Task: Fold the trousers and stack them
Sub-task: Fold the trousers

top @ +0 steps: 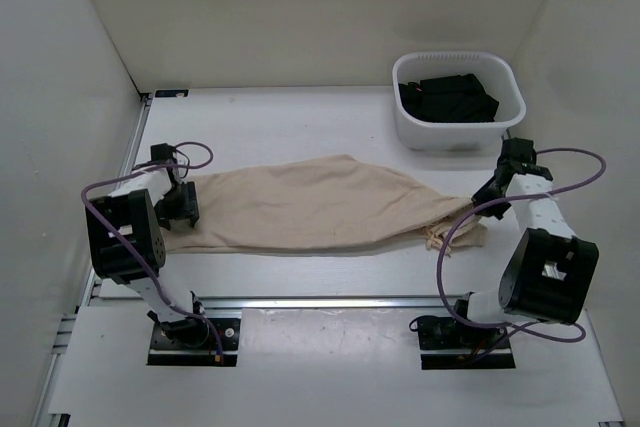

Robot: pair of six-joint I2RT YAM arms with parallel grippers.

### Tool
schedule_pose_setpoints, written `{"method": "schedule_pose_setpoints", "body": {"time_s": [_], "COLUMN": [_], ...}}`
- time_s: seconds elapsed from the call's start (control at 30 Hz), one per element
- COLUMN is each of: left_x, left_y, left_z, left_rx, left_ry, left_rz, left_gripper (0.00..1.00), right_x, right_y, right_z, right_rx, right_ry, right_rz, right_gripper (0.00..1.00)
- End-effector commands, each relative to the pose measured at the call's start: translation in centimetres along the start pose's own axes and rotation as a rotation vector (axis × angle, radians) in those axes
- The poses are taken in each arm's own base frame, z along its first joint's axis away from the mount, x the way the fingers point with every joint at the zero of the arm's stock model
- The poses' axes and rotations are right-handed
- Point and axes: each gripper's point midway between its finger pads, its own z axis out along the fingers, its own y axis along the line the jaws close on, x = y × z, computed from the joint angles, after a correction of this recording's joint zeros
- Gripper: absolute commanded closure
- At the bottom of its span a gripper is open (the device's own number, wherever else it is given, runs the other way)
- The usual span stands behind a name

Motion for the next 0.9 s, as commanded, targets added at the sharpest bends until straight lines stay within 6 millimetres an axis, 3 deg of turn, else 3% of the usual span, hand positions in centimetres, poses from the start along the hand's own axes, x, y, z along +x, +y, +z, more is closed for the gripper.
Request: {"method": "schedule_pose_setpoints", "body": {"time_s": [0.0,0.07,0.13,0.17,0.2,0.23,0.27,0.3,0.33,0.37,0.43,0.57,0.7,0.87], "left_x": [1.6,1.6,2.2,2.2,2.6,2.8,2.8,2.8,2.8,2.6,2.6,3.2,2.9,2.9], "left_y": [-0.6,-0.6,-0.7,-0.5,-0.6,-0.4,-0.3,-0.3,-0.3,-0.5,-0.6,-1.0,-1.2,-1.2], "left_z": [3.3,3.7,4.3,4.3,4.7,4.9,4.9,4.9,4.9,4.7,4.7,5.0,4.8,4.7], "left_rx": [0.006,0.006,0.007,-0.004,-0.004,-0.016,-0.025,-0.025,-0.025,-0.012,-0.003,0.0,0.001,0.001], "left_ry": [0.061,0.063,0.093,0.093,0.11,0.12,0.121,0.121,0.121,0.112,0.111,0.128,0.118,0.117], "left_rz": [-0.012,-0.011,-0.007,-0.006,-0.004,-0.001,-0.001,-0.001,-0.001,-0.003,-0.003,0.01,0.017,0.017], "left_gripper": [0.29,0.29,0.3,0.3,0.3,0.3,0.3,0.3,0.3,0.3,0.3,0.3,0.3,0.3], "right_x": [-5.1,-6.9,-7.8,-8.0,-9.1,-8.9,-7.5,-7.4,-6.4,-6.0,-5.3,-2.3,0.1,-0.1], "right_y": [1.2,2.0,2.2,2.5,2.8,3.0,2.4,2.3,1.7,1.4,-0.2,-0.4,-1.2,-0.1], "right_z": [-2.0,-3.3,-3.1,-2.0,-2.5,-2.6,-3.0,-3.7,-3.8,-5.3,-6.0,-5.3,-2.9,-1.2], "right_rx": [-0.019,-0.037,-0.023,-0.007,-0.011,-0.007,0.024,0.027,0.032,0.01,0.031,-0.021,-0.012,-0.081], "right_ry": [-0.147,-0.195,-0.194,-0.168,-0.164,-0.124,-0.042,-0.036,-0.027,-0.065,-0.106,-0.064,-0.023,-0.065], "right_rz": [0.005,0.011,0.002,-0.002,-0.007,-0.027,-0.036,-0.036,-0.037,-0.024,0.0,0.015,0.058,0.086], "right_gripper": [1.0,1.0,1.0,1.0,1.0,1.0,0.96,0.84,0.5,0.4,0.32,0.3,0.34,0.34]}}
